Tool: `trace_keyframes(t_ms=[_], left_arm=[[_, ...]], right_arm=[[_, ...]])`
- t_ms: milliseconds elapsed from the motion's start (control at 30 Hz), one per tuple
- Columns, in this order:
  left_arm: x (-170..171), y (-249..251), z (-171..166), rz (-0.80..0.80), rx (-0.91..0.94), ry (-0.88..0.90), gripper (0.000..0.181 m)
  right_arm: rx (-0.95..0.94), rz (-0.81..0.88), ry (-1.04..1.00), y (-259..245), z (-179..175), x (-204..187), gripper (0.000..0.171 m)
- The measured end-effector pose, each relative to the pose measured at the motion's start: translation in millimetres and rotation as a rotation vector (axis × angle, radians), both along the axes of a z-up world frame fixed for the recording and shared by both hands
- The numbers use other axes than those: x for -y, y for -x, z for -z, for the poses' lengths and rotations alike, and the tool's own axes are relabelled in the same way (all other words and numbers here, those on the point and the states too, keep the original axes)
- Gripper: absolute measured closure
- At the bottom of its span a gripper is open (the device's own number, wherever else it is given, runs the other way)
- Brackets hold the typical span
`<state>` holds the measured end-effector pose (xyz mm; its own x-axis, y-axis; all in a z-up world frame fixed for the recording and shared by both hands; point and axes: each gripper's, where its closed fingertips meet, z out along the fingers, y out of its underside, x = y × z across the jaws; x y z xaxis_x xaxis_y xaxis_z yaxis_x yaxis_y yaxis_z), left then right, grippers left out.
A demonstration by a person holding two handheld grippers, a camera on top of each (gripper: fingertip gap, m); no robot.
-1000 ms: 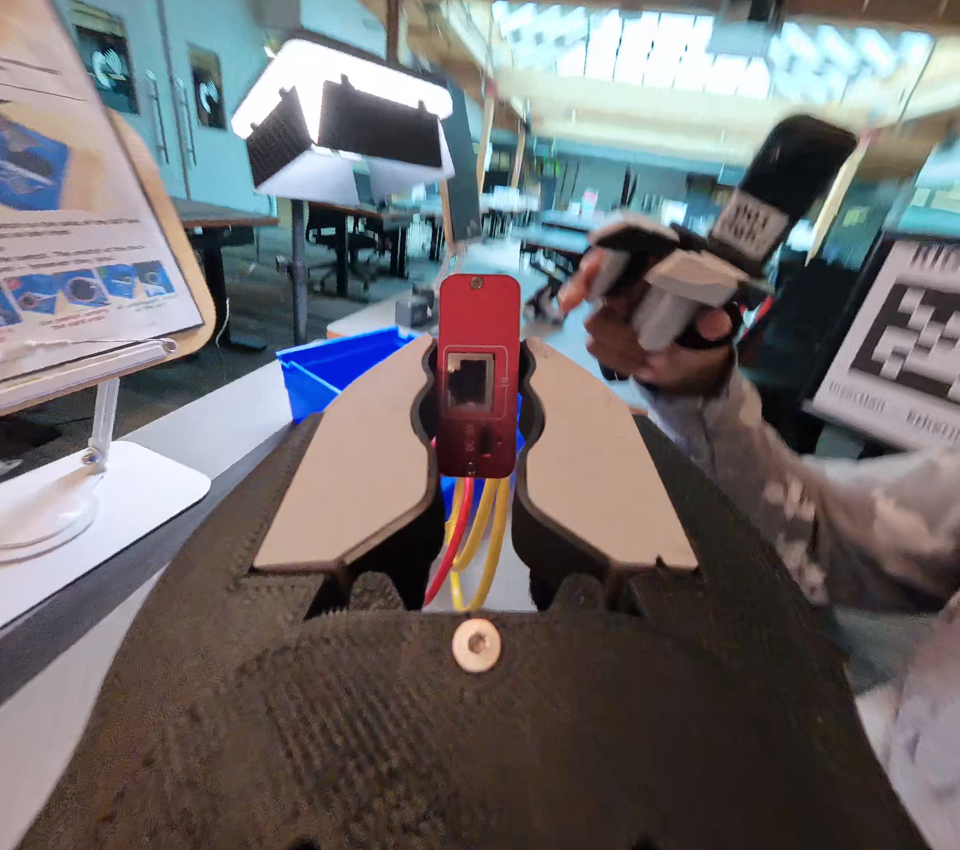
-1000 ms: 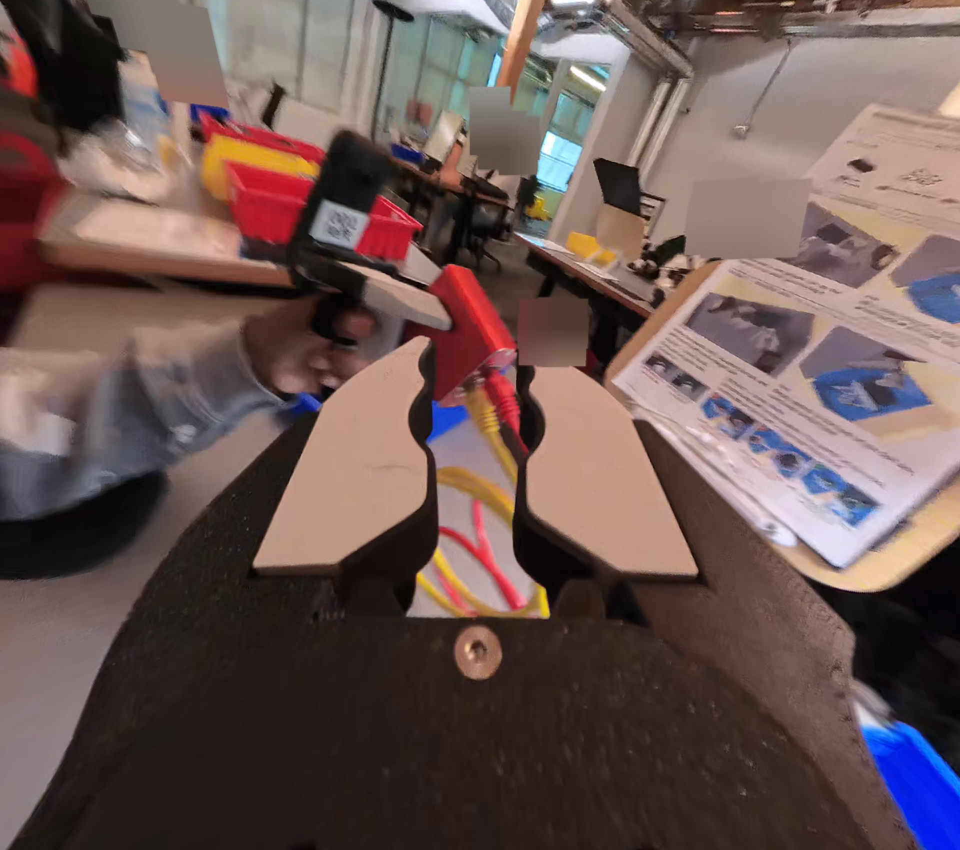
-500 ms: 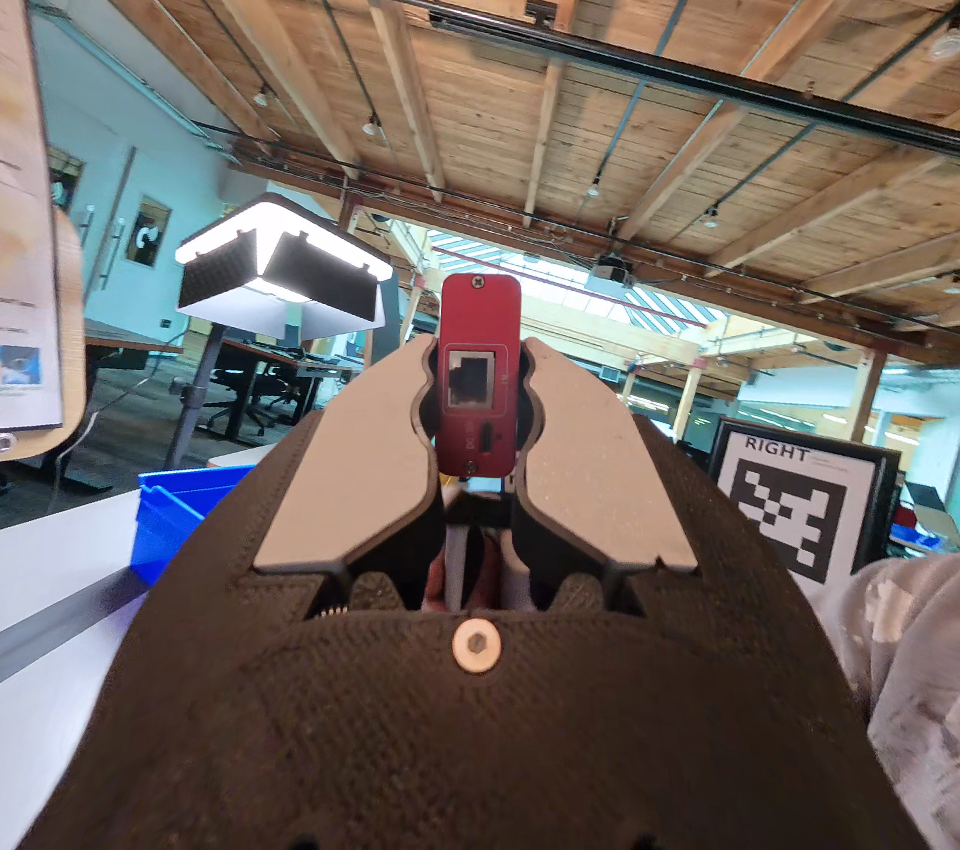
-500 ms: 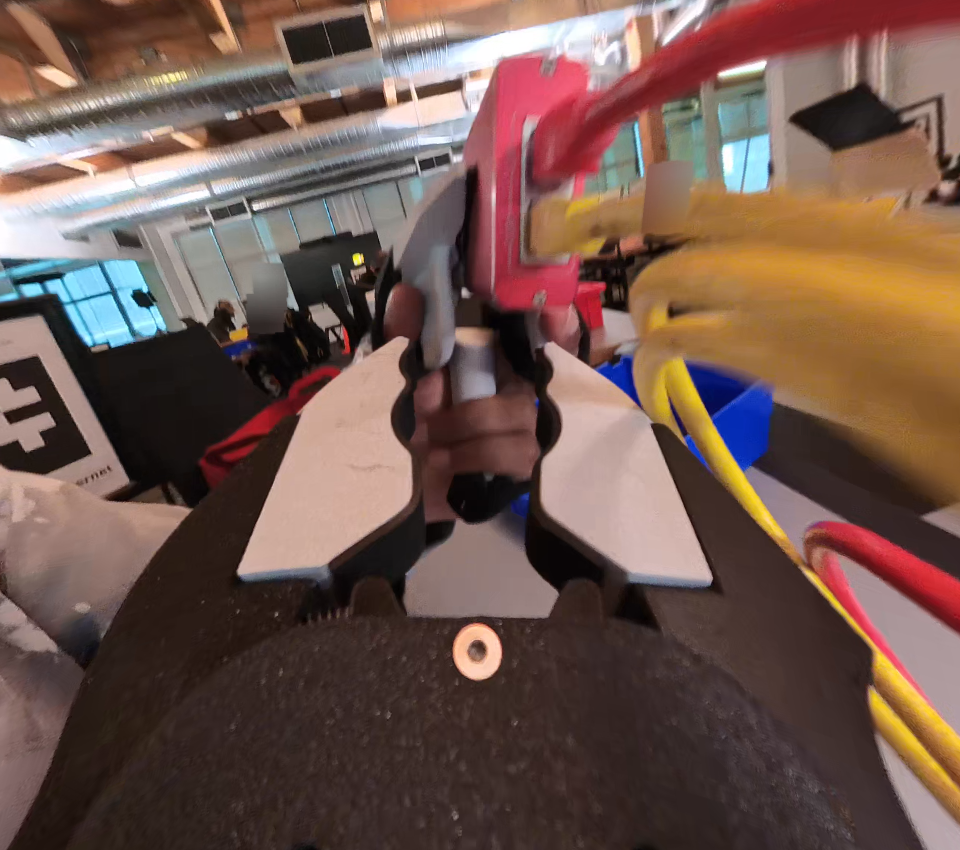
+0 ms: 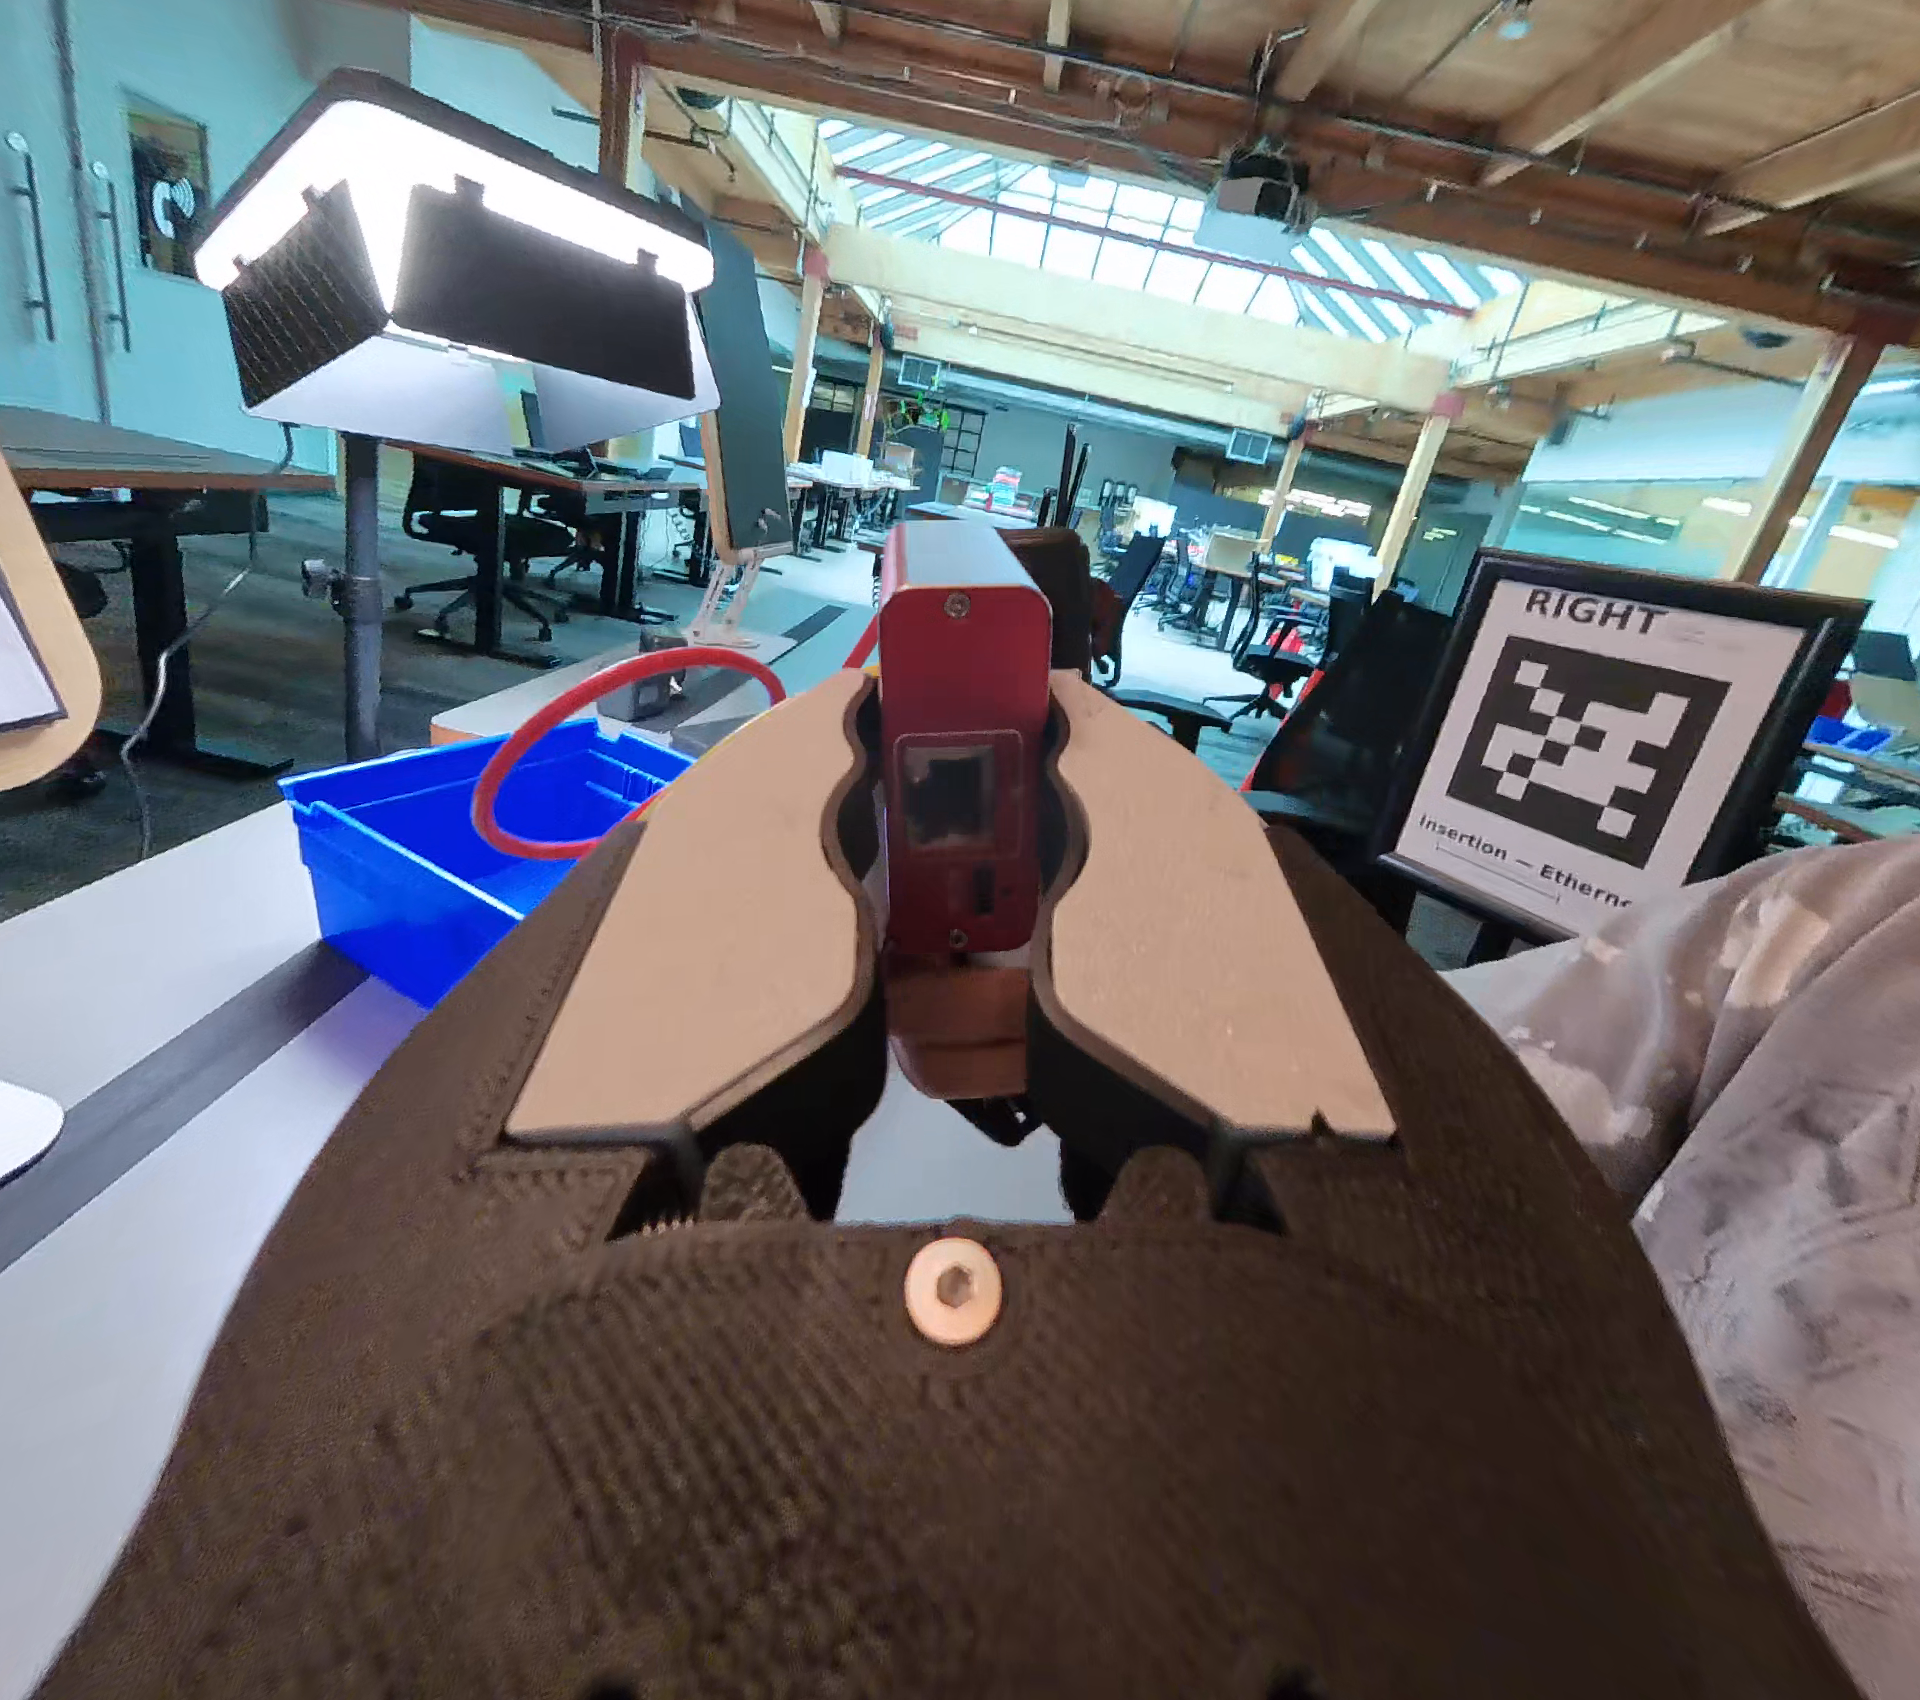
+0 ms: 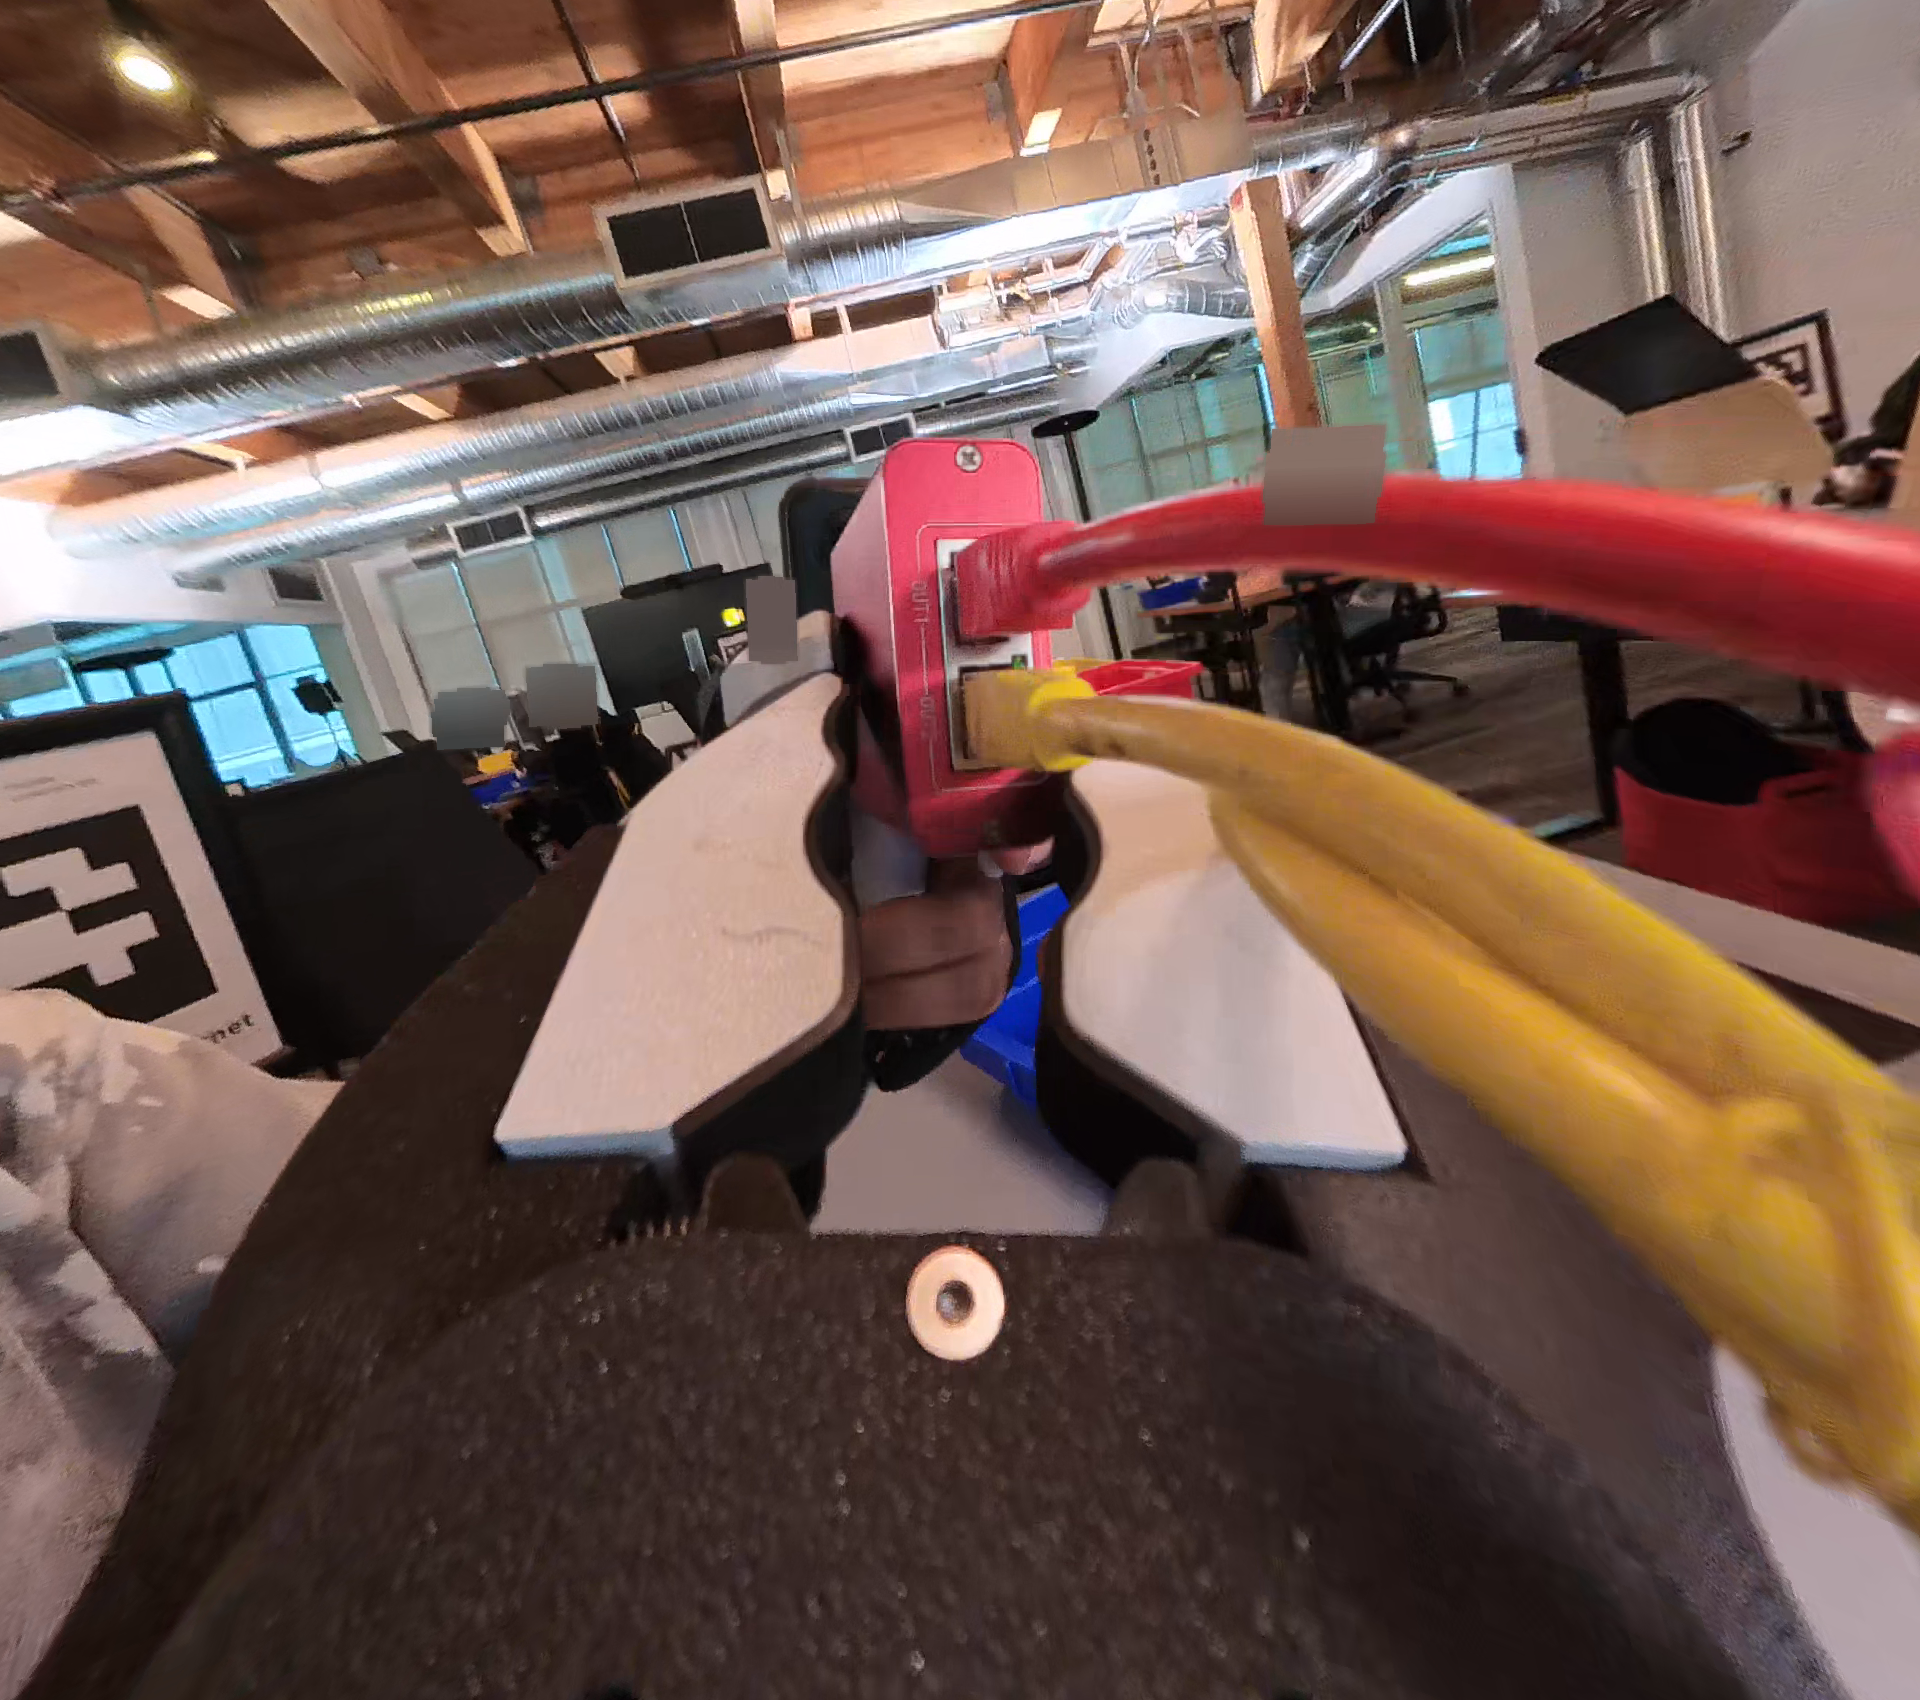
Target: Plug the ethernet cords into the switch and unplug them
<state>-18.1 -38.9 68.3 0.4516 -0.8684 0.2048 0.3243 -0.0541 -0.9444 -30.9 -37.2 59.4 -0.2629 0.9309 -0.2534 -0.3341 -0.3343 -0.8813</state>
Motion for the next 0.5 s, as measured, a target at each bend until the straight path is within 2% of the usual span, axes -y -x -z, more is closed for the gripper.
trace_keyframes(t_ms=[33, 167, 367, 500], left_arm=[[0, -1, 1, -0.003, -0.014, 0.004, 0.154], [4, 0, 2, 0.006, -0.076, 0.003, 0.154], [12, 21, -14, -0.097, -0.120, -0.087, 0.146], [18, 15, -10, -0.075, -0.196, -0.100, 0.154]], right_arm=[[0.002, 0.000, -0.012, -1, 1, 0, 0.139], [-0.004, 0.018, -0.091, -2, 1, 4, 0.141], [-0.013, 0.071, -0.184, -7, -1, 4, 0.141], [-0.022, 0.069, -0.212, -5, -1, 12, 0.141]])
